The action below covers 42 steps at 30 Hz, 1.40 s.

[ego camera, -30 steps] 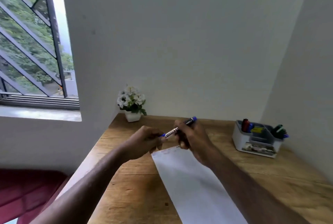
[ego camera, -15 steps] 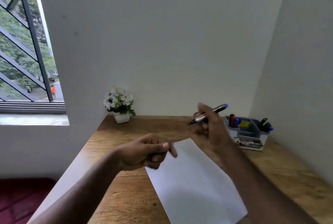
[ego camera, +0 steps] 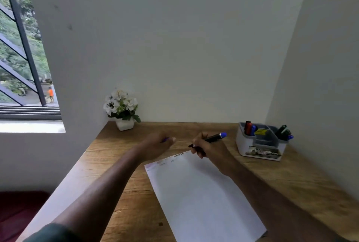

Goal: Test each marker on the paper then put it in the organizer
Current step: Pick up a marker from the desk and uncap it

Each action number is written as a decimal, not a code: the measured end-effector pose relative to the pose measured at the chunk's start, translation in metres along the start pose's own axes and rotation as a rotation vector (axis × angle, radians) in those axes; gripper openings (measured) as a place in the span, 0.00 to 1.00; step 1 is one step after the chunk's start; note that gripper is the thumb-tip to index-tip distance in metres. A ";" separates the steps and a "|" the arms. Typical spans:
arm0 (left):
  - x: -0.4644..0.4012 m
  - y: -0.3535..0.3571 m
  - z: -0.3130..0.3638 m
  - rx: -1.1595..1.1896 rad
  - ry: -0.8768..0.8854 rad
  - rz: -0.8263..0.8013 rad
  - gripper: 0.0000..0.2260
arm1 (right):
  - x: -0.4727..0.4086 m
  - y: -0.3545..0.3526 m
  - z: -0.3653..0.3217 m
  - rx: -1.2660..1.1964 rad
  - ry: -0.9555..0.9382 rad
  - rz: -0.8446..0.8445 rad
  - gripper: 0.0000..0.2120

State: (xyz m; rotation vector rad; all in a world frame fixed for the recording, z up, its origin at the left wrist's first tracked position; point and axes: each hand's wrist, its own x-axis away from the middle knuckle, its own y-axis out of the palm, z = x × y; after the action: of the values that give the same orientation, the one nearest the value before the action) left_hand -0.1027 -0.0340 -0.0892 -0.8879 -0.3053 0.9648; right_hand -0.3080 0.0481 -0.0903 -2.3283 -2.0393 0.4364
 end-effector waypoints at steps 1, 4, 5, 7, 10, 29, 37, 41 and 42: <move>-0.008 0.002 -0.004 -0.039 0.005 0.046 0.16 | -0.003 0.000 0.003 0.052 -0.010 -0.004 0.09; -0.022 0.007 -0.016 -0.230 -0.040 0.144 0.16 | -0.015 0.002 0.008 0.164 -0.040 -0.033 0.10; -0.025 0.009 -0.019 -0.299 -0.055 0.148 0.17 | -0.018 0.004 0.009 0.177 -0.044 -0.037 0.12; -0.029 0.012 -0.025 -0.380 -0.062 0.137 0.21 | -0.026 0.007 0.010 0.188 -0.050 -0.043 0.13; -0.032 0.013 -0.033 -0.384 -0.083 0.085 0.27 | -0.034 0.015 0.020 0.218 -0.062 -0.019 0.07; -0.037 0.017 -0.047 -0.306 -0.093 0.041 0.26 | -0.034 0.022 0.053 0.232 -0.139 -0.061 0.12; -0.036 0.017 -0.045 -0.334 -0.094 0.043 0.25 | -0.033 0.024 0.049 0.251 -0.122 -0.058 0.12; -0.036 0.016 -0.045 -0.325 -0.102 0.034 0.24 | -0.033 0.024 0.050 0.244 -0.130 -0.055 0.13; -0.036 0.016 -0.045 -0.321 -0.103 0.033 0.24 | -0.033 0.023 0.051 0.232 -0.132 -0.056 0.12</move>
State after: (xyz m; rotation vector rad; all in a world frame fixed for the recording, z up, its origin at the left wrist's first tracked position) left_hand -0.1059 -0.0817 -0.1243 -1.1398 -0.5457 1.0096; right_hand -0.3001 0.0033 -0.1373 -2.1548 -1.9781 0.7976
